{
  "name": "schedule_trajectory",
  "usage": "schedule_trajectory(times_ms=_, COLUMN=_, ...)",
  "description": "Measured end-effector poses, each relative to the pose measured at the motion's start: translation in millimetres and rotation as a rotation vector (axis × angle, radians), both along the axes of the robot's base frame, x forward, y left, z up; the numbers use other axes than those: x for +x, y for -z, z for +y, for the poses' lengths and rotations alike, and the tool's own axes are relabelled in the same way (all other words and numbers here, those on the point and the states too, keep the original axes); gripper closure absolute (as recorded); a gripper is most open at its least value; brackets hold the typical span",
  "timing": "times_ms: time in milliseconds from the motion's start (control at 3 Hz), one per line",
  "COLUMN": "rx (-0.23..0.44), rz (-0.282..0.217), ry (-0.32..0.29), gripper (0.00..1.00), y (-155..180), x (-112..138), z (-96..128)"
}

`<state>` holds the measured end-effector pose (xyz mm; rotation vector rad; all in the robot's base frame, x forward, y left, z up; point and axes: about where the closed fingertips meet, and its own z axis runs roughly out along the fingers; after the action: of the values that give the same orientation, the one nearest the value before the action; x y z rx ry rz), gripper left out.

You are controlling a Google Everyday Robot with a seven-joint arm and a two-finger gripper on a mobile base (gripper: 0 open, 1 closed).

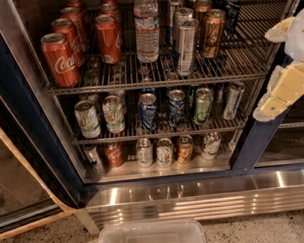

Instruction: Pick orange can from top shelf of fridge

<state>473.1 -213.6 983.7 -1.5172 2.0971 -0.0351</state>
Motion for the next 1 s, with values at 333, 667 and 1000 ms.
schedule_trajectory(times_ms=333, rx=-0.009, rz=0.011, ry=-0.002, gripper=0.0, y=0.9, x=-3.2, z=-0.7)
schedule_trajectory(times_ms=667, rx=0.031, rz=-0.04, ry=0.013, gripper=0.0, y=3.4, x=3.6, z=4.6)
schedule_trajectory(times_ms=1000, rx=0.144, rz=-0.119, ry=0.021, gripper=0.0, y=16.0, x=3.0, z=21.4)
